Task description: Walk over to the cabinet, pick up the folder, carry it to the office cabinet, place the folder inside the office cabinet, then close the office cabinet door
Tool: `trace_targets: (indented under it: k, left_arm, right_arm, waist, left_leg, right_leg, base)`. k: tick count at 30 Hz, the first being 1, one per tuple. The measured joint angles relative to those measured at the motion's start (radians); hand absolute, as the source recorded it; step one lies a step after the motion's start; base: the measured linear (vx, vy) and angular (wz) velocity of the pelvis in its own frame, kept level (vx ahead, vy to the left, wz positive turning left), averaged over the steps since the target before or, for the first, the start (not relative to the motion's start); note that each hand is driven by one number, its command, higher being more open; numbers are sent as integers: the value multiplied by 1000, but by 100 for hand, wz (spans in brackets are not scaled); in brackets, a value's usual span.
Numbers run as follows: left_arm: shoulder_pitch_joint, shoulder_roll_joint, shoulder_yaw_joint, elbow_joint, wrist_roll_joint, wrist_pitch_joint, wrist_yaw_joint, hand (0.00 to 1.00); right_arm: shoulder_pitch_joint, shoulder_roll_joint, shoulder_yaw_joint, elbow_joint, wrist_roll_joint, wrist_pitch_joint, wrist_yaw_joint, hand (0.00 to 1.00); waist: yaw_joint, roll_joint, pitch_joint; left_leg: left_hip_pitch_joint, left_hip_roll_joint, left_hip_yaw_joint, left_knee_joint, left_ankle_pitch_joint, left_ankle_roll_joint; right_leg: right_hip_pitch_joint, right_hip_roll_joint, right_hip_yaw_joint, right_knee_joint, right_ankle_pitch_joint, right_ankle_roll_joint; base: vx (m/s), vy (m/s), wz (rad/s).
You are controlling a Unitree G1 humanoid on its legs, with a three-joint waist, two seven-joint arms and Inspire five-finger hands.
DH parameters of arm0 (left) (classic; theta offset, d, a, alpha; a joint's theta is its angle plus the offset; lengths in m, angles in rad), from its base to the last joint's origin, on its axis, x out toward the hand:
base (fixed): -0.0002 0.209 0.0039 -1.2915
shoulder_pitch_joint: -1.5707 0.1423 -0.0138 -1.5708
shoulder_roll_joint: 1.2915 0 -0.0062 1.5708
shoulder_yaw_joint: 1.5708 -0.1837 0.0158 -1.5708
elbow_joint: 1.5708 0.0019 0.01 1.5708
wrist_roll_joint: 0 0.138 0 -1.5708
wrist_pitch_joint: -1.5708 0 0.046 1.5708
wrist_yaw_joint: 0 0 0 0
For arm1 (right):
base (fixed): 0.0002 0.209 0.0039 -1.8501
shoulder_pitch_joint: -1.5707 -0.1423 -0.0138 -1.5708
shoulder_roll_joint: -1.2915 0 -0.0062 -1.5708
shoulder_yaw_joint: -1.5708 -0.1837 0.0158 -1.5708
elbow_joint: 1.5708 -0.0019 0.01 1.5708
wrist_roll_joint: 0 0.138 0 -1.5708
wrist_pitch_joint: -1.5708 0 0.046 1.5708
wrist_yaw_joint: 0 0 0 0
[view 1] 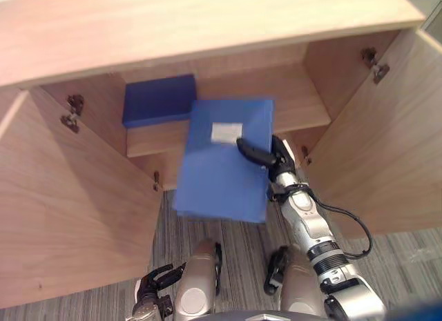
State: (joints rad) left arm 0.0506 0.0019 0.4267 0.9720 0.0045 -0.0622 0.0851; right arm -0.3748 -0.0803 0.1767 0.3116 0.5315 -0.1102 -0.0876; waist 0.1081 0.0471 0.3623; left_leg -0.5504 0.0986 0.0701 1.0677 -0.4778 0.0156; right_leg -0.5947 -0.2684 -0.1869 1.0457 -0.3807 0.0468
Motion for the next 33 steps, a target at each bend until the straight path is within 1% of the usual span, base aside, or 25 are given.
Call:
trace_targets:
  k: [1,2,4,7,10,13,14,16,17,18,19,20,21,22,23,26,28,29,30,33]
  left_arm:
    - [-1,0,0,-8,-7,10,-3,100]
    - [-1,-1,0,-9,-12,10,-4,100]
    - [-1,-7,1,-12,-29,22,-6,100]
    - [-1,-8,2,-30,-55,32,-8,100]
    - [-6,-10,-9,-49,-85,36,-9,100]
    - [-12,-9,-19,-53,-113,50,-8,100]
    - [-13,-7,-31,-57,-123,50,-6,100]
    - [-18,-6,-49,-58,-135,51,-5,100]
    - [-21,-8,-60,-67,-144,51,-5,100]
    - [-22,-10,-64,-72,-152,51,-5,100]
    - [-26,-11,-71,-75,-154,52,-5,100]
    - [-32,-13,-74,-75,-162,55,-5,100]
    - [-35,-14,-80,-75,-167,55,-4,100]
    - [-37,-14,-93,-84,-171,57,-5,100]
    - [-37,-17,-102,-94,-171,62,-5,100]
    - [-36,-18,-121,-109,-172,70,-5,100]
    - [-35,-18,-146,-121,-172,73,-5,100]
    - [-34,-18,-148,-123,-171,73,-6,100]
    - [-34,-19,-149,-124,-172,73,-6,100]
    - [-28,-19,-151,-124,-171,87,-6,100]
  right_arm:
    - [-9,12,-1,-19,73,-5,-3,0]
    - [-12,15,0,-26,100,-6,-3,0]
    - [-31,20,-2,-31,155,-7,-8,0]
    - [-47,9,-7,-31,219,-6,-11,0]
    - [-51,-1,-37,-30,273,-6,-21,0]
    - [-116,-3,-64,17,364,-5,-50,0]
    - [-195,-8,-86,66,422,-7,-67,0]
    - [-302,-25,-117,126,479,-11,-83,0]
    - [-404,-34,-158,188,517,-20,-101,0]
    - [-453,-42,-177,218,538,-25,-109,0]
    - [-537,-53,-230,261,579,-26,-126,0]
    - [-600,-68,-285,287,615,-32,-140,0]
    - [-629,-79,-314,303,623,-35,-144,0]
    - [-687,-113,-360,351,648,-37,-153,0]
    - [-734,-153,-398,397,666,-36,-169,0]
    - [-796,-215,-472,447,730,-45,-198,0]
    - [-828,-276,-534,476,772,-61,-230,0]
    - [-833,-289,-550,483,773,-64,-234,0]
    - [-841,-314,-566,497,775,-69,-246,0]
    - [-859,-345,-591,539,807,-67,-278,0]
  waist:
    - [0,-4,3]
    - [0,-4,4]
    - [5,-7,6]
    - [11,-11,20]
    - [27,-11,23]
    - [30,-10,24]
    - [32,-10,24]
    - [43,-10,23]
    - [51,-9,23]
    - [54,-7,23]
    - [59,-7,23]
    - [78,-6,24]
    - [86,-5,24]
    - [94,-3,25]
    - [105,4,23]
    - [120,11,20]
    - [142,29,16]
    - [145,30,15]
    - [160,31,15]
    - [167,46,6]
  left_leg:
    - [-52,0,-1,50,-12,3]
    - [-77,0,-2,74,-18,2]
    - [-163,4,-3,160,-41,4]
    - [-232,7,-6,235,-63,4]
    - [-293,7,-19,286,-75,0]
    - [-324,-4,-42,312,-76,-1]
    - [-339,-11,-57,322,-75,-1]
    - [-356,-21,-65,333,-74,-3]
    - [-375,-28,-72,344,-73,-3]
    - [-386,-32,-79,350,-72,-4]
    - [-408,-38,-92,364,-71,-5]
    - [-427,-43,-105,377,-71,-6]
    - [-436,-47,-111,384,-71,-6]
    - [-452,-63,-123,396,-70,-7]
    - [-468,-77,-139,410,-70,-8]
    - [-503,-106,-163,426,-66,-16]
    - [-534,-132,-189,444,-63,-23]
    - [-540,-140,-193,445,-61,-26]
    - [-550,-145,-194,448,-60,-29]
    - [-575,-160,-209,466,-58,-35]
  right_leg:
    - [-54,-9,9,51,-13,-2]
    - [-79,-11,14,75,-18,-3]
    - [-174,-17,37,158,-37,-6]
    - [-248,-24,54,232,-54,-10]
    - [-302,-30,55,278,-65,-13]
    - [-313,-46,35,301,-77,-17]
    - [-315,-54,24,310,-83,-19]
    - [-327,-63,21,325,-89,-21]
    - [-341,-72,18,337,-93,-23]
    - [-346,-75,13,344,-95,-25]
    - [-356,-83,1,356,-101,-29]
    - [-366,-86,-7,368,-108,-31]
    - [-369,-90,-12,375,-112,-34]
    - [-373,-108,-24,391,-124,-34]
    - [-374,-121,-35,406,-136,-34]
    - [-383,-150,-58,430,-155,-35]
    - [-388,-175,-83,456,-176,-37]
    - [-390,-182,-86,462,-181,-38]
    - [-401,-190,-86,472,-188,-42]
    - [-414,-203,-98,502,-210,-53]
  base:
    - [-160,10,1]
    - [-136,41,0]
    - [-82,63,-5]
    - [-40,73,-3]
    - [-7,67,7]
    - [23,43,23]
    - [26,23,25]
    - [18,7,23]
    - [15,1,21]
    - [20,-3,29]
    - [39,-11,27]
    - [43,-14,28]
    - [41,-16,33]
    - [40,-24,44]
    - [38,-25,47]
    - [29,-31,42]
    - [20,-39,44]
    - [22,-48,34]
    - [28,-55,24]
    - [31,-60,18]
